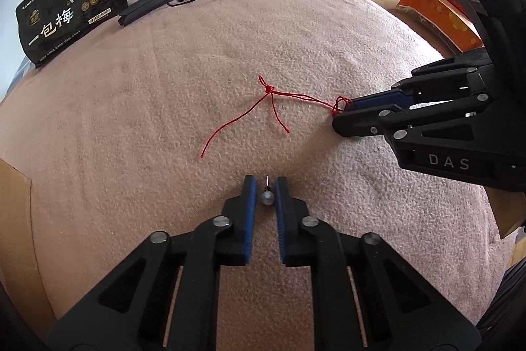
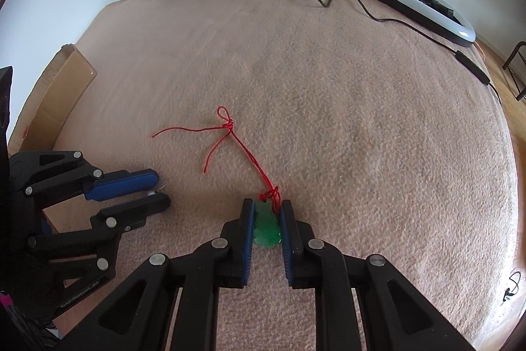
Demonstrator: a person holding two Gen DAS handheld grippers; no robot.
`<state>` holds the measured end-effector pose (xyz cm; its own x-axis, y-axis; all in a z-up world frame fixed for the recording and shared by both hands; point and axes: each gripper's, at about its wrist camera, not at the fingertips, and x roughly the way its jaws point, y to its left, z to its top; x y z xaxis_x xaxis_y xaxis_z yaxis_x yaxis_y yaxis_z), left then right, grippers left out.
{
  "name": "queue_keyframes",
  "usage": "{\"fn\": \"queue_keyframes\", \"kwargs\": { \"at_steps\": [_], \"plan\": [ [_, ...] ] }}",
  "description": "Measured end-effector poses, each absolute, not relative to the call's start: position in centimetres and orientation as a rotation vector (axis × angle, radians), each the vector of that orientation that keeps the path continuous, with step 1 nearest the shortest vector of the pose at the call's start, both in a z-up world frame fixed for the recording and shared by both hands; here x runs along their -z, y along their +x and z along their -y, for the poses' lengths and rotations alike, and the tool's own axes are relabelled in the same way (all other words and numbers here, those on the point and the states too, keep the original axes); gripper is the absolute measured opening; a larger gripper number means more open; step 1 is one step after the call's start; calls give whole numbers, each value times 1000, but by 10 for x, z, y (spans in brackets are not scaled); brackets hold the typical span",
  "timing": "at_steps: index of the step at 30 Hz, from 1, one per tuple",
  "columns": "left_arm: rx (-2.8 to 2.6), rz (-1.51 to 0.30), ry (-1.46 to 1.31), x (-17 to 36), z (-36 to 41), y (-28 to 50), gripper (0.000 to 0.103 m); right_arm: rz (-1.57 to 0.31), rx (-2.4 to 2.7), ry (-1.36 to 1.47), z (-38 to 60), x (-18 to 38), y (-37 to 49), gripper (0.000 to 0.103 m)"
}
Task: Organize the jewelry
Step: 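Carry the pearl in the left tool and pendant in the right tool to the box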
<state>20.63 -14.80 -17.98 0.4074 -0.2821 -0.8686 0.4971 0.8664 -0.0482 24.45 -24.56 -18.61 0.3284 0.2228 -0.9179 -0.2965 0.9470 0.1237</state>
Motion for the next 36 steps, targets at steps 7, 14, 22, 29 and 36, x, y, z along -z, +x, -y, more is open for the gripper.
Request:
{"fn": "queue_keyframes", "kwargs": {
  "at_steps": [7,14,22,29,36],
  "plan": [
    [491,-1037,209,173,143,204,7,-1174,-318,-83,243,180,236,12],
    [478,-997,178,150,129,194,7,-1119,-297,-69,244,153,224,12],
    [458,-925,133,115,104,178,7,-1034,-294,-72,232,113,211,12],
    [423,-875,102,92,71,166,7,-959,-314,-73,209,80,196,12],
    [371,-827,62,70,31,152,7,-889,-366,-56,177,51,184,12]
  ]
}}
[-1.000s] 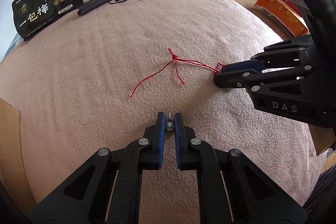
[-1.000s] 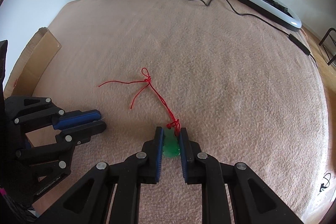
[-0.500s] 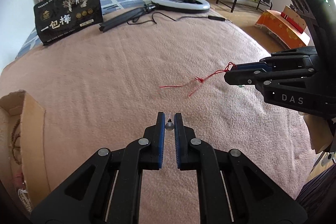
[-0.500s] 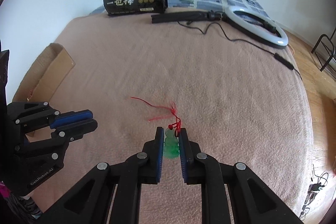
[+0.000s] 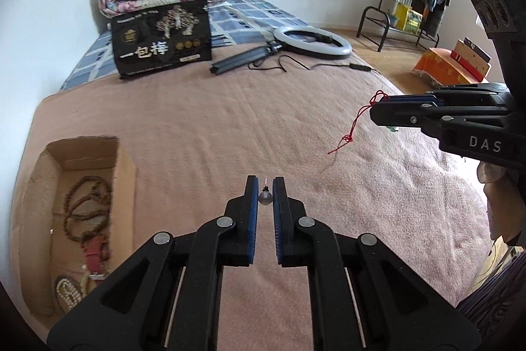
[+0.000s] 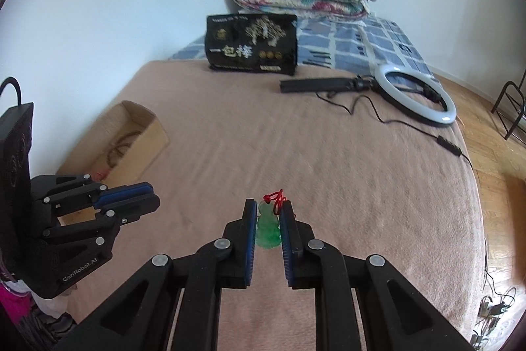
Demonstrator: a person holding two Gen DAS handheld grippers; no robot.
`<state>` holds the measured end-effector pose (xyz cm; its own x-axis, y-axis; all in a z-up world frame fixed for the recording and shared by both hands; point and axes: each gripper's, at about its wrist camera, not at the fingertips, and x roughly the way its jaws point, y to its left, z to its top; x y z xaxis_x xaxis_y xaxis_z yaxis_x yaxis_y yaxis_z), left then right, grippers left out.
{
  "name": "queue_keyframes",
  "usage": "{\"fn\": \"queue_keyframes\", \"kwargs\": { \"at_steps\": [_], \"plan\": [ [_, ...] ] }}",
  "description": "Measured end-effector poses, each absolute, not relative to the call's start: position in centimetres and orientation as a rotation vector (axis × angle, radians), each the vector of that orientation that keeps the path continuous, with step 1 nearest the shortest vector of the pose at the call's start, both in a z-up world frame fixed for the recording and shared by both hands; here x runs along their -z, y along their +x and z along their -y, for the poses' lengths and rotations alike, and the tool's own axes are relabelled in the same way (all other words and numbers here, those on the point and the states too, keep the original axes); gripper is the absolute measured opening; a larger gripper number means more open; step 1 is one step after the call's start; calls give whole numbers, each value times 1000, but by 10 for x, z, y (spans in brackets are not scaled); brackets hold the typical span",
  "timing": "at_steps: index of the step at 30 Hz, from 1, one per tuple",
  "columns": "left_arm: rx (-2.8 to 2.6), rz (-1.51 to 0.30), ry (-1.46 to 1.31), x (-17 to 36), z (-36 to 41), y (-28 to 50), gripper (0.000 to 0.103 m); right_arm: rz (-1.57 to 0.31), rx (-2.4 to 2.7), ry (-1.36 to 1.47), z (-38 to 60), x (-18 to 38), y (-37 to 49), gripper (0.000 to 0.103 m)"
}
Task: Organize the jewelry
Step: 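Carry the pearl in the left tool and pendant in the right tool to the box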
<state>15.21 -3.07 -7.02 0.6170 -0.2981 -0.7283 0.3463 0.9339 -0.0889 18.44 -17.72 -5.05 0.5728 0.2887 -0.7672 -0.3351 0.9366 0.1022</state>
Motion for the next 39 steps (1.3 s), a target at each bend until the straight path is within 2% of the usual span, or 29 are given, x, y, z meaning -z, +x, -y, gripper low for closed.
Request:
{"fn": "queue_keyframes", "kwargs": {
  "at_steps": [18,28,39],
  "plan": [
    [183,-746,-58,36,-91,130,7,-787,-531,-29,70,15,190,12],
    [77,-744,-105,38,-149,124,7,-771,-590,-43,25,13,200,12],
    [30,-783,-101,56,-177,120,7,-745,-650,-14,-13,6,209,12]
  ]
}}
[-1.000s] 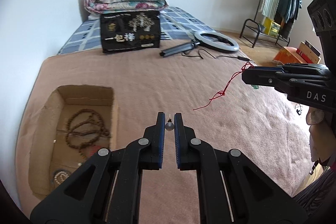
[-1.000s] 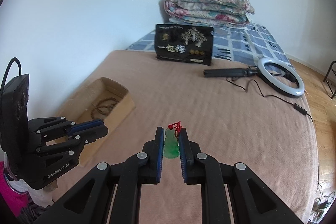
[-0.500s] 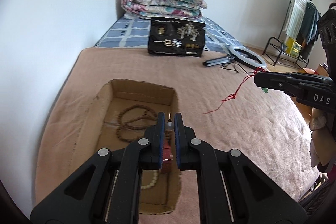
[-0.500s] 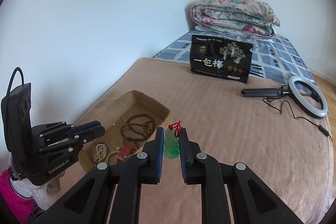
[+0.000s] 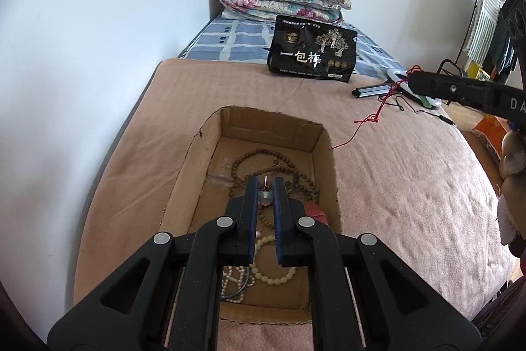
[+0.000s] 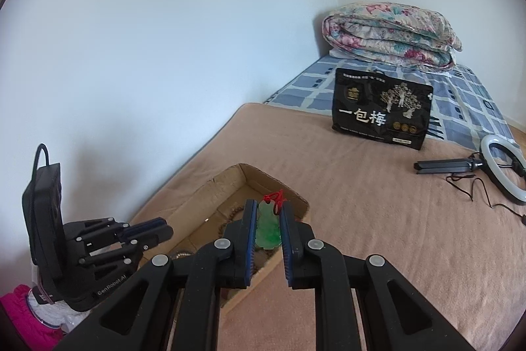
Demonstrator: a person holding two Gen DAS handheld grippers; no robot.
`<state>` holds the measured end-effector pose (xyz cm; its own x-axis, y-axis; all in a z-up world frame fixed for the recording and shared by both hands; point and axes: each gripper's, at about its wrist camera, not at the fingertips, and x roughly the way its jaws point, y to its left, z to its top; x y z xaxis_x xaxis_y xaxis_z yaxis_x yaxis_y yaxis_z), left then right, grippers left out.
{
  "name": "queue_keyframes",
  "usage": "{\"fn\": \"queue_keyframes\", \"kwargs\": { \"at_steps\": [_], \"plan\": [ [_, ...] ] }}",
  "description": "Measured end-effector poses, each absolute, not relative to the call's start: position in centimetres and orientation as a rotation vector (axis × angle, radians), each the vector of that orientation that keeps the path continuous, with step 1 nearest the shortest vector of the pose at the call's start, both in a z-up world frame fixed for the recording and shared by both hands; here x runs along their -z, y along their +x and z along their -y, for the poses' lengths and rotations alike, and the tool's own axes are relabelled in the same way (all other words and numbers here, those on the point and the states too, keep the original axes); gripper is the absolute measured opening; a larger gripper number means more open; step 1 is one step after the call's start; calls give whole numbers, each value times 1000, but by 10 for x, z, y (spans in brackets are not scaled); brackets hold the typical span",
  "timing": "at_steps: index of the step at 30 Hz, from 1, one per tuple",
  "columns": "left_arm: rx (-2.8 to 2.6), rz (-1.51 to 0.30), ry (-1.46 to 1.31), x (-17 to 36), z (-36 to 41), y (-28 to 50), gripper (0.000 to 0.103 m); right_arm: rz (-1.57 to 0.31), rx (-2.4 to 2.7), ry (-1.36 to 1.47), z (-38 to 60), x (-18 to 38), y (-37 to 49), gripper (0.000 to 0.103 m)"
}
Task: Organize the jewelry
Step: 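Carry the pearl in the left tool and pendant in the right tool to the box, then open the left tool over the box while the right tool releases the pendant inside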
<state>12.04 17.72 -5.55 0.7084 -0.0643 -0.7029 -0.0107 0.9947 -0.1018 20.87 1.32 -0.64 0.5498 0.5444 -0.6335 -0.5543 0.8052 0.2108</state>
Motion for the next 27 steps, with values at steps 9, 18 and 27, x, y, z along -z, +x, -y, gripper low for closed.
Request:
{"fn": "queue_keyframes", "kwargs": {
  "at_steps": [9,18,27],
  "plan": [
    [10,-820,-111,68,-191,117,7,-783,-687,-63,-50,30,209,12],
    [-1,-861,-122,83,-197,121,7,-852,-671,-106,-65,63,222,12],
    [1,-882,-126,88,-197,124,7,-900,-659,-106,-66,83,231,12]
  ]
}}
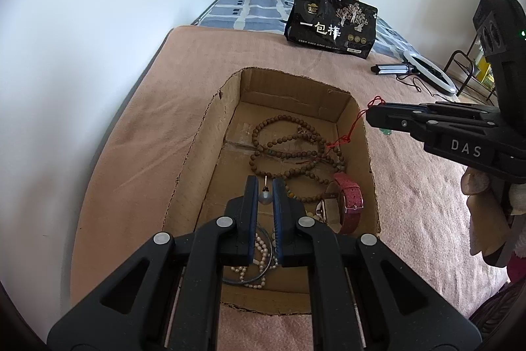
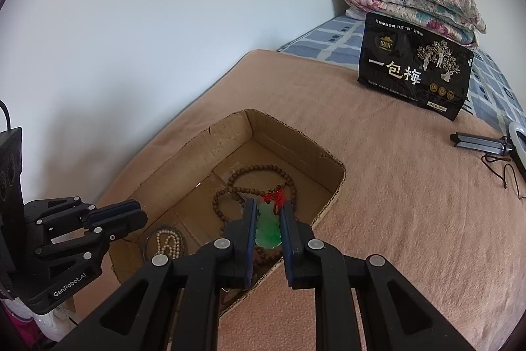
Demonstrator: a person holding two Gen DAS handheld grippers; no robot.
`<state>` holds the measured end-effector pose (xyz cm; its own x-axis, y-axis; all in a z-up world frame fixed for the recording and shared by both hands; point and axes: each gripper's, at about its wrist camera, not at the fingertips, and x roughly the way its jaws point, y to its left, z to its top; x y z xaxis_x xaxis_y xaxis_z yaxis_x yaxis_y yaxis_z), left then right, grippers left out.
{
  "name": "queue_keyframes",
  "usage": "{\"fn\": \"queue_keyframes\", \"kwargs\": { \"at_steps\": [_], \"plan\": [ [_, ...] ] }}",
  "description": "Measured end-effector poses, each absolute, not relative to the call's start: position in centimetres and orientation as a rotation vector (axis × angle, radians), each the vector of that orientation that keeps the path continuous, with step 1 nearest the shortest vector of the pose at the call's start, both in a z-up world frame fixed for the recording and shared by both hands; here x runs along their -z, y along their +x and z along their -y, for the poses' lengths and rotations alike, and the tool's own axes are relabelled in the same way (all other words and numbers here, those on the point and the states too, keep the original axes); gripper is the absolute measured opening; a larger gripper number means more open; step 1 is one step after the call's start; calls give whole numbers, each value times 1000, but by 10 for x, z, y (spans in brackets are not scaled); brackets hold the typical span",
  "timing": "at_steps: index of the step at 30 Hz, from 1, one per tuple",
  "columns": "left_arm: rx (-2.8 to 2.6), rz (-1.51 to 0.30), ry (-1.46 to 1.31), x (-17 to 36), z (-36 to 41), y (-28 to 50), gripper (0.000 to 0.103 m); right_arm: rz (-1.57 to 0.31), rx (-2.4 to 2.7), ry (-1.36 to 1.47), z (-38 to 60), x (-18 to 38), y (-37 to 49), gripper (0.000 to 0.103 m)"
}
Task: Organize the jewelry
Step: 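Open the left tool over the box while the right tool releases the pendant inside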
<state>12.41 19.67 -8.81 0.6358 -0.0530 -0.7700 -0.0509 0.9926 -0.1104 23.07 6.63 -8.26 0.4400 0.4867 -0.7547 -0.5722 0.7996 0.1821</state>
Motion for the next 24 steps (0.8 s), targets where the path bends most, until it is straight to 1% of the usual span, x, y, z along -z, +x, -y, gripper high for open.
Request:
{"fn": "queue_keyframes", "kwargs": {
  "at_steps": [10,11,12,13,14,15,16,17,19,24],
  "plan": [
    [2,-883,-130,87,-197,125,7,-908,-682,-95,-74,86,229,14],
    [3,-883,-131,87,-197,125,7,-907,-683,-94,-75,86,229,19],
    [-2,-883,-130,87,-196,125,7,-904,-682,-95,-75,85,228,23],
    [-5,-883,-130,87,-198,125,7,-898,-682,-98,-75,85,227,31],
    [-6,-883,-135,86,-198,125,8,-895,-682,-102,-76,84,226,36],
    [-6,-884,-138,86,-199,125,16,-893,-680,-107,-76,84,225,38],
    [-7,-883,-141,85,-198,125,30,-889,-677,-112,-76,83,224,44],
    [-12,-878,-141,84,-198,125,35,-885,-675,-113,-76,82,224,50],
    [-15,-872,-142,83,-198,124,36,-880,-669,-113,-75,81,223,56],
    [-24,-868,-148,81,-200,123,36,-882,-661,-114,-71,79,220,56]
  ]
}}
